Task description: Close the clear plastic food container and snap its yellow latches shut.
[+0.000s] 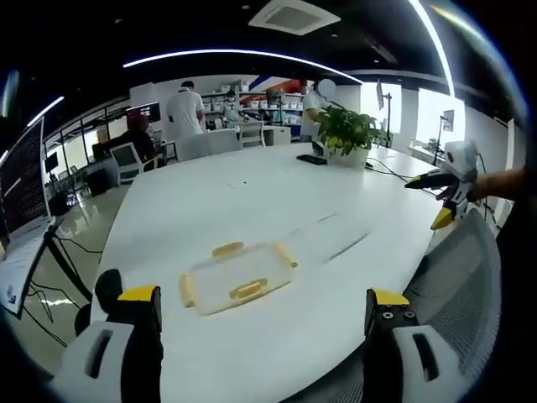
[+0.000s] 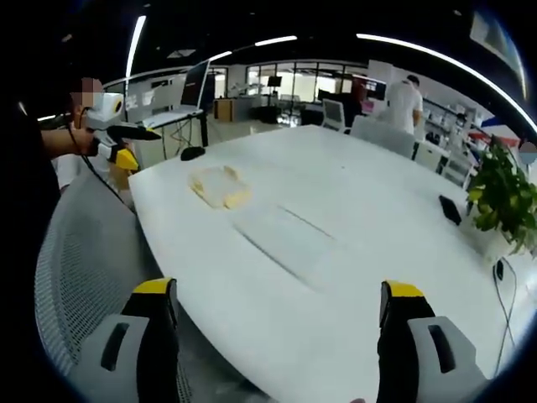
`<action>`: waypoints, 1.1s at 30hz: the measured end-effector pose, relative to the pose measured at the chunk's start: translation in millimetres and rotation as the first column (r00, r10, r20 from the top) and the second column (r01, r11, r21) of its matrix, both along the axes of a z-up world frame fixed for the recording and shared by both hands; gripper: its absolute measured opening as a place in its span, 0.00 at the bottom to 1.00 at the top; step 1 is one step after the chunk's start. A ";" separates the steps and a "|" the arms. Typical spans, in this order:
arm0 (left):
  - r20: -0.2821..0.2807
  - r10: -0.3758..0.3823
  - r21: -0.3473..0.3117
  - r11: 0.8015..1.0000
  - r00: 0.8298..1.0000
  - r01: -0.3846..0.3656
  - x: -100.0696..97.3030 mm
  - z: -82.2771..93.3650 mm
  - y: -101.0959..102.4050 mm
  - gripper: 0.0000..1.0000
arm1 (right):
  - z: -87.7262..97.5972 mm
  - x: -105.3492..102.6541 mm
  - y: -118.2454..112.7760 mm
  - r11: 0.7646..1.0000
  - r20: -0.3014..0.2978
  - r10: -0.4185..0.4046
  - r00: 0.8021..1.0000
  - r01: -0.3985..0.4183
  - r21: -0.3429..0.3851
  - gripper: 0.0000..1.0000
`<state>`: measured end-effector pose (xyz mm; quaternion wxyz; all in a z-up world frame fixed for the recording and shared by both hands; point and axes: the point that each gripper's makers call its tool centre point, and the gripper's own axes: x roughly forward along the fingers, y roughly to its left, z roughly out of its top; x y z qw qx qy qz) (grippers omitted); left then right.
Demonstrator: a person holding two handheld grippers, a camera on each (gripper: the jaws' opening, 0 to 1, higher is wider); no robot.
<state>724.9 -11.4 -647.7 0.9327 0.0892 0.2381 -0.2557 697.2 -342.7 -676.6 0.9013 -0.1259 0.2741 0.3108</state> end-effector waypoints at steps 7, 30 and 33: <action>0.001 -0.006 0.002 1.000 1.000 0.006 0.4 0.1 -0.2 0.99 | 0.1 -1.5 -0.4 1.000 0.000 0.003 1.000 -0.003 -0.001 0.99; 0.000 -0.028 0.015 1.000 1.000 0.028 1.9 7.5 8.0 0.99 | -0.7 -2.2 1.8 0.996 -0.026 0.062 0.998 -0.063 -0.056 0.97; 0.004 -0.022 0.012 1.000 1.000 0.022 3.6 9.2 9.7 0.99 | 0.7 -0.4 2.1 0.996 -0.026 0.065 0.998 -0.067 -0.055 0.97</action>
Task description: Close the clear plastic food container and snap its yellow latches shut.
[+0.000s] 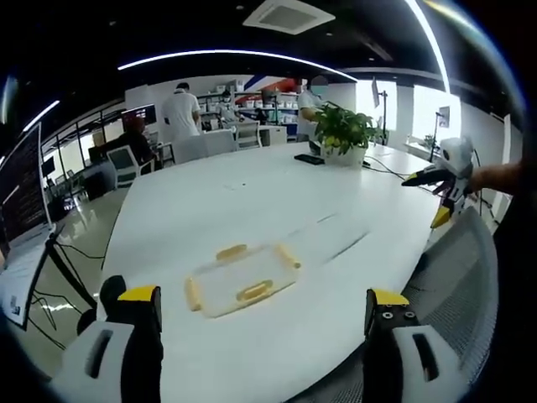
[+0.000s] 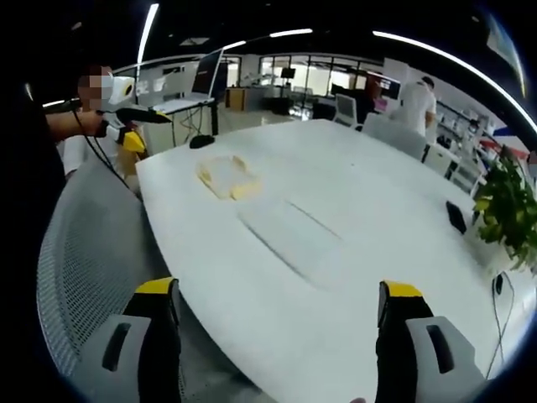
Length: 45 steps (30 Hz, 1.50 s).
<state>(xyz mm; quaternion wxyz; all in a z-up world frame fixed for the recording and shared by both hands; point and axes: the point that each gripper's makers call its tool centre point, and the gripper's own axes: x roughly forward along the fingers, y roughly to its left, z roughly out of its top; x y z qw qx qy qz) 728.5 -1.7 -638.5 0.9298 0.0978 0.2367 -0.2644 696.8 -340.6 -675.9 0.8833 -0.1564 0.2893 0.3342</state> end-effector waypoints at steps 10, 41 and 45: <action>-0.008 -0.009 0.013 1.000 1.000 0.009 5.0 0.7 5.5 0.99 | 8.6 7.2 4.4 1.000 -0.005 0.029 1.000 -0.029 0.009 0.96; -0.079 -0.109 0.074 0.991 0.991 0.114 28.2 -10.8 25.9 0.98 | -0.6 45.5 38.2 0.980 -0.061 0.192 0.980 -0.194 -0.035 0.94; -0.080 -0.117 0.086 0.989 0.990 0.124 32.5 -12.0 29.9 0.98 | 0.8 49.5 46.3 0.976 -0.064 0.215 0.975 -0.217 -0.033 0.94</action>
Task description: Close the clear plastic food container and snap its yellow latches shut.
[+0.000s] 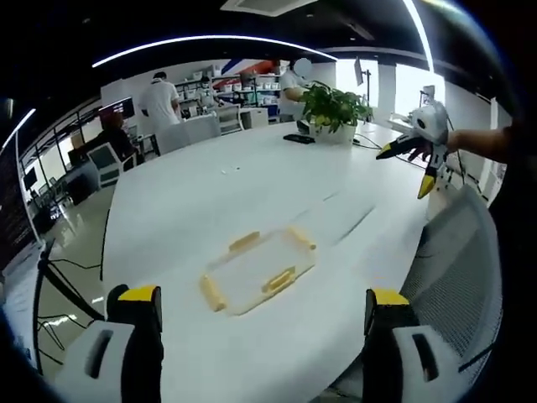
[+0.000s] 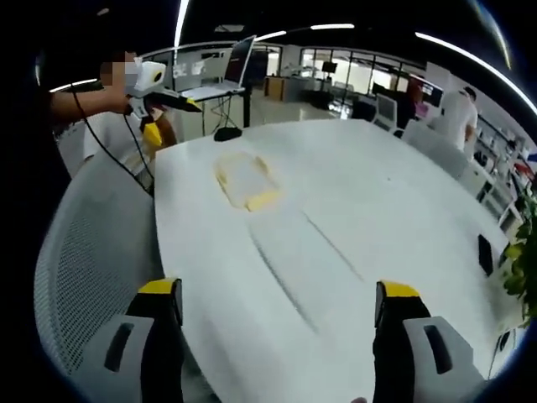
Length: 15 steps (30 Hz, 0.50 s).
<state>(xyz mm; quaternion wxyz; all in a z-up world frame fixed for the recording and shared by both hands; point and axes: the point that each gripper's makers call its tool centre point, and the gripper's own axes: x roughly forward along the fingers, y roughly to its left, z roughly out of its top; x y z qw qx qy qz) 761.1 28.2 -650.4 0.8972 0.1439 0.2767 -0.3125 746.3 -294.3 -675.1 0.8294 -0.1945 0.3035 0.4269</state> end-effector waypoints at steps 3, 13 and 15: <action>0.000 -0.005 0.006 1.000 1.000 0.005 3.7 -0.7 2.9 0.98 | -1.3 2.9 4.4 1.000 -0.003 0.018 1.000 -0.018 -0.006 0.93; -0.013 -0.051 0.030 0.998 0.999 0.052 13.1 -7.4 6.6 0.96 | -3.4 18.5 18.6 0.997 -0.013 0.072 0.997 -0.073 -0.015 0.92; -0.020 -0.063 0.036 0.997 0.998 0.063 14.9 -9.9 7.3 0.96 | -3.1 21.4 21.4 0.996 -0.012 0.082 0.997 -0.082 -0.017 0.92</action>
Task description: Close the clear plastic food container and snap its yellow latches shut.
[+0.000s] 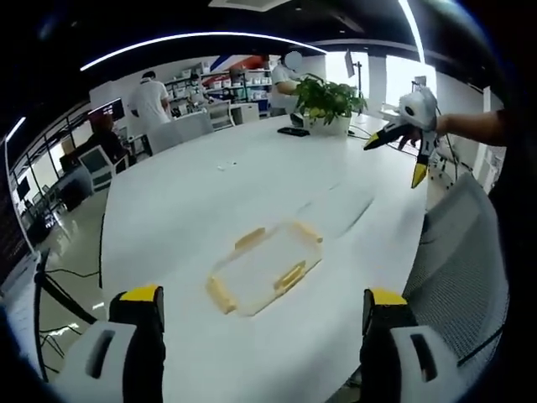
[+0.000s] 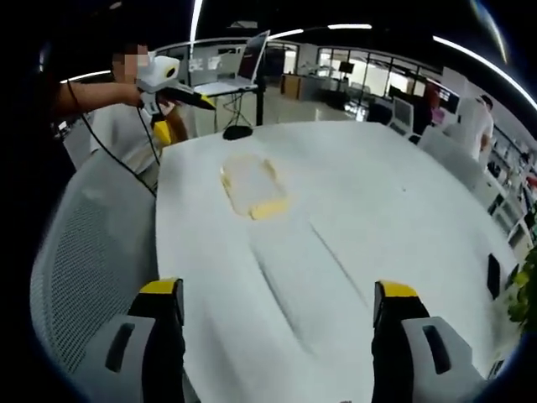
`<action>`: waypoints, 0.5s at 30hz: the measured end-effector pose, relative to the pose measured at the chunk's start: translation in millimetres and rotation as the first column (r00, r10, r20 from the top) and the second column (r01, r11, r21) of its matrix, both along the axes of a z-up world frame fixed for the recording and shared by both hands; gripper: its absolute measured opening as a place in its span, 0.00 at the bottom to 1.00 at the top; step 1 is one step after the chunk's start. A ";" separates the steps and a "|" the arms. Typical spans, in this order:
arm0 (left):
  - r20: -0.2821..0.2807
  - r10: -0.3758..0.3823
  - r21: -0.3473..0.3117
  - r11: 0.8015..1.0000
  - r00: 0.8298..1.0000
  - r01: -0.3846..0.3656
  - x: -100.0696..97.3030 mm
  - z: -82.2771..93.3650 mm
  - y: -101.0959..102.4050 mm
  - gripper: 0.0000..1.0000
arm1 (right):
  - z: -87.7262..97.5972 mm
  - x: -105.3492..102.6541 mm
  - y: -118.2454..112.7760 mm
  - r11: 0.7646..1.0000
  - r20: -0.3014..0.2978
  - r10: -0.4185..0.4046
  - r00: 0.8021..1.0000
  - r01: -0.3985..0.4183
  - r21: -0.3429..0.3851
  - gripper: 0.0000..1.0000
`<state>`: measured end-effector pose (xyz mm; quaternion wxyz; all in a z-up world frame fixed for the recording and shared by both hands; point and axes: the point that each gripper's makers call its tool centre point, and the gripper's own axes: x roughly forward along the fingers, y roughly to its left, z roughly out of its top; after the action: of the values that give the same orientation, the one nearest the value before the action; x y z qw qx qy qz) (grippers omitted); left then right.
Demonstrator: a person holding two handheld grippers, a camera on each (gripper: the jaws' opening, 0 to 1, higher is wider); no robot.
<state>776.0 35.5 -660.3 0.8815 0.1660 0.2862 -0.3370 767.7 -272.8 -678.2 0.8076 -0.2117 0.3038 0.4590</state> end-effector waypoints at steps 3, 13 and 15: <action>-0.007 -0.015 0.008 1.000 1.000 0.015 3.2 -3.1 0.6 0.96 | -0.6 4.7 5.6 1.000 -0.001 0.024 1.000 -0.024 -0.009 0.92; -0.032 -0.080 0.044 0.996 0.996 0.081 16.9 -12.6 3.8 0.94 | -6.1 16.2 22.2 0.995 -0.011 0.089 0.996 -0.089 -0.036 0.89; -0.038 -0.094 0.054 0.994 0.995 0.096 19.6 -14.8 4.3 0.93 | -6.8 18.7 26.2 0.994 -0.008 0.103 0.995 -0.103 -0.039 0.88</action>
<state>795.6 39.8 -675.1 0.8542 0.1978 0.3029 -0.3734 786.4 -246.6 -685.0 0.7776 -0.2413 0.3040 0.4947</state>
